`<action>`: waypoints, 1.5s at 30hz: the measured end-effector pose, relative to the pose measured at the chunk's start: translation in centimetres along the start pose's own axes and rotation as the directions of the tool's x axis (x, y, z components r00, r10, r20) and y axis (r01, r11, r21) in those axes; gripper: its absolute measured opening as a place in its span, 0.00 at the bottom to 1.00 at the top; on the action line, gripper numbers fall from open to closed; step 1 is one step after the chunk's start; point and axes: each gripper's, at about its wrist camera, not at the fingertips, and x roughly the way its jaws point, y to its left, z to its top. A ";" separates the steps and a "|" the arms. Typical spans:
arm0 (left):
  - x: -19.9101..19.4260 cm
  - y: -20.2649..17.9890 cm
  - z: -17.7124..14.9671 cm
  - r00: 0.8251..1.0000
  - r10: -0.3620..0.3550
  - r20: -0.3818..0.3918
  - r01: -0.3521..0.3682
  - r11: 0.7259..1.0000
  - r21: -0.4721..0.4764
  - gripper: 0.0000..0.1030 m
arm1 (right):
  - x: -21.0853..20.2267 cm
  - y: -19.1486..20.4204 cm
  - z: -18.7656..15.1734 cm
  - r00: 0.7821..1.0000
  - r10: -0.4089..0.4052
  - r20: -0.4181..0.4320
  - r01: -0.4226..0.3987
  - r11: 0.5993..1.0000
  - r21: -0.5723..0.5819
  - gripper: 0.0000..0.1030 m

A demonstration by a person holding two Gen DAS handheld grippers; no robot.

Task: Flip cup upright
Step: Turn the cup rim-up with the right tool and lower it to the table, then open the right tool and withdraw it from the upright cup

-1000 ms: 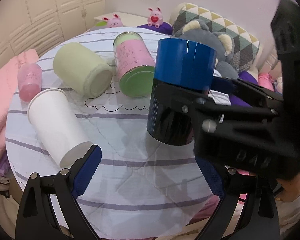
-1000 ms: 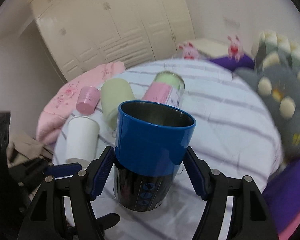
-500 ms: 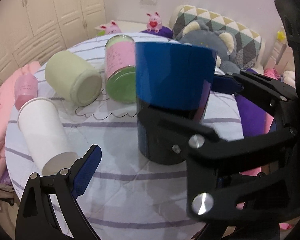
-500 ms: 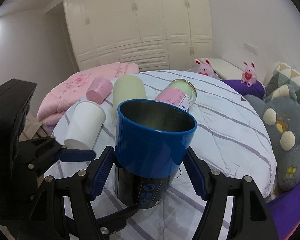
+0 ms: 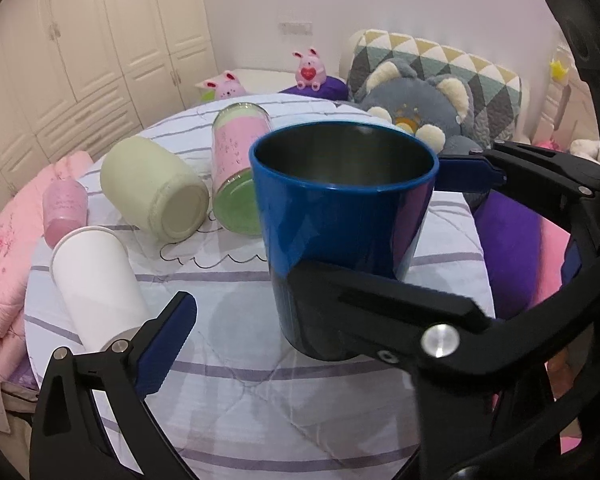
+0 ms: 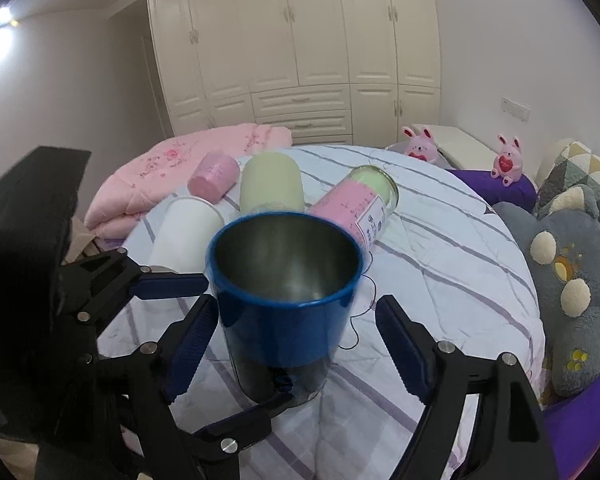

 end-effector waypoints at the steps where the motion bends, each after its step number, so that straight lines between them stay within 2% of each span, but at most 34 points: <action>1: -0.1 0.0 0.0 1.000 0.006 0.005 -0.006 1.000 0.001 0.99 | -0.1 0.0 0.0 1.000 -0.001 0.000 0.001 1.000 -0.003 0.80; 15: -3.5 0.6 0.1 0.995 0.034 0.096 -0.031 0.999 -0.034 1.00 | -2.7 1.5 1.0 1.000 -0.027 -0.009 0.027 0.999 -0.034 0.80; 19: -5.1 1.2 0.6 0.991 0.046 0.125 -0.040 0.998 -0.054 1.00 | -3.6 1.5 2.1 0.999 -0.028 -0.042 0.027 1.000 -0.013 0.80; 27: -7.7 2.5 1.5 0.979 0.069 0.189 -0.053 0.995 -0.090 1.00 | -5.2 1.9 4.0 0.997 -0.062 -0.044 0.063 0.998 0.003 0.80; 36: -9.7 3.5 2.3 0.967 0.087 0.238 -0.061 0.991 -0.115 1.00 | -6.6 1.9 5.6 0.999 -0.041 -0.031 0.043 0.996 0.072 0.80; 41: -10.7 4.3 2.6 0.962 0.121 0.243 -0.091 0.987 -0.130 1.00 | -7.6 2.0 6.5 0.998 -0.063 -0.013 0.064 0.993 0.101 0.80; 45: -11.4 5.2 2.6 0.960 0.142 0.242 -0.105 0.981 -0.161 1.00 | -8.5 1.7 7.2 0.992 -0.122 0.006 0.121 0.986 0.115 0.80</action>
